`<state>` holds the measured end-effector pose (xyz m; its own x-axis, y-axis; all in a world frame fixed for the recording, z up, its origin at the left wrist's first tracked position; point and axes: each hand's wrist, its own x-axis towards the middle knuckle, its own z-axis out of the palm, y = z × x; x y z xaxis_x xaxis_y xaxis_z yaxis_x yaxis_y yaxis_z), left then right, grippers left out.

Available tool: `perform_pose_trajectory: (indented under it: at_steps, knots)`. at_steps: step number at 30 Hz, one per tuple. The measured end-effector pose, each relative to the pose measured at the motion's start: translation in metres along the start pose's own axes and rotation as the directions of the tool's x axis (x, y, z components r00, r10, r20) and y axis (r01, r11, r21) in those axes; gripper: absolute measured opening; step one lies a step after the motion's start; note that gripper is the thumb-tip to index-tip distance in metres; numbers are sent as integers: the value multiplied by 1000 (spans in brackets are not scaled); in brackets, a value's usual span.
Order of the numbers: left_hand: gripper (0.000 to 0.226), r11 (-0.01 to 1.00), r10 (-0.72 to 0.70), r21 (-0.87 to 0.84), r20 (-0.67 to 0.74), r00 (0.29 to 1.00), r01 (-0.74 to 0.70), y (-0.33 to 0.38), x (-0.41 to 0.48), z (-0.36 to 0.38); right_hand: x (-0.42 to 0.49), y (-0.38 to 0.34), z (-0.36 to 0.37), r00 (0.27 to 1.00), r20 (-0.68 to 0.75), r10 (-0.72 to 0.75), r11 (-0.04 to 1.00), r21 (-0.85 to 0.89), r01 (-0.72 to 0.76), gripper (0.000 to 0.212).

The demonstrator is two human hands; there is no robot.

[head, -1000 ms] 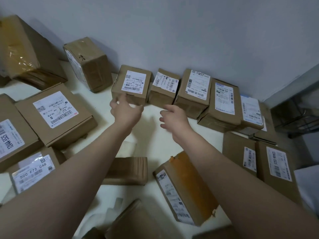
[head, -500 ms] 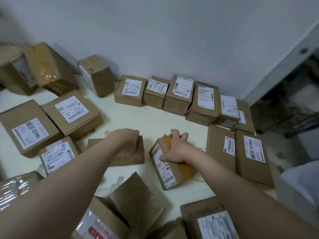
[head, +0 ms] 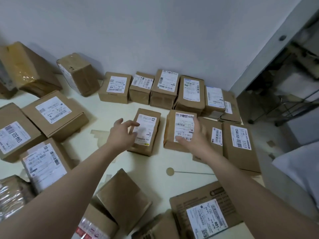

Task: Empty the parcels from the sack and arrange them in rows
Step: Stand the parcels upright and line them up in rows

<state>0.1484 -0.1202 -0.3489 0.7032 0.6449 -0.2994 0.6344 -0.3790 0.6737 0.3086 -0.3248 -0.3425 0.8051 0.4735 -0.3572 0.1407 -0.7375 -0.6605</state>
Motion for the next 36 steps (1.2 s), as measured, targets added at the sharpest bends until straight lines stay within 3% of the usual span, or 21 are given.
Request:
perform_pose_trajectory:
  at_steps: [3, 5, 9, 14, 16, 19, 21, 22, 23, 25, 27, 28, 30, 32, 36]
  knots:
    - [94, 984, -149, 137, 287, 946, 113, -2, 2, 18, -3, 3, 12, 991, 127, -48, 962, -259, 80, 101]
    - [89, 980, -84, 198, 281, 956, 28, 0, 2, 34, 1, 2, 15, 996, 55, -69, 936, -341, 83, 88]
    - [70, 997, 9, 74, 149, 989, -21, 6, 5, 55, 5, 5, 13, 999, 38, -38, 951, -306, 48, 89]
    - [85, 956, -59, 291, 66, 996, 37, 21, -8, 51, -13, 16, -6, 999, -13, -51, 952, -302, 45, 96]
    - [88, 948, -5, 318, 53, 999, -12, 29, -21, 44, -26, 23, -17, 997, -46, -55, 952, -304, 38, 86]
    - [89, 930, 93, 343, 133, 987, -134, 42, -49, 35, -51, 36, -28, 982, -55, -182, 925, -349, 152, 51]
    - [88, 906, 181, 332, 258, 949, -263, 52, -75, 32, -71, 46, -33, 967, 44, -252, 931, -262, 255, 34]
    - [87, 903, 210, 294, 335, 919, -313, 59, -91, 31, -82, 52, -35, 952, 161, -260, 927, -233, 293, 36]
    - [86, 901, 224, 257, 417, 881, -350, 66, -108, 30, -92, 58, -36, 918, 315, -243, 901, -278, 334, 47]
    - [89, 884, 186, 249, 588, 787, -396, 79, -143, 31, -111, 76, -37, 828, 559, -50, 735, -541, 410, 94]
    - [102, 806, 63, 372, 719, 692, -461, 91, -175, 36, -135, 99, -34, 824, 546, 150, 533, -747, 398, 126]
    - [109, 719, -16, 469, 749, 663, -513, 94, -190, 40, -147, 112, -31, 843, 500, 199, 488, -796, 357, 133]
    - [123, 485, -146, 623, 750, 645, -614, 94, -214, 49, -168, 129, -25, 874, 435, 216, 481, -827, 292, 137]
    - [134, 313, -216, 699, 711, 669, -643, 86, -236, 61, -183, 141, -24, 891, 405, 204, 514, -819, 255, 139]
    - [143, 130, -219, 800, 599, 770, -586, 75, -267, 84, -215, 166, -33, 902, 369, 223, 561, -805, 191, 146]
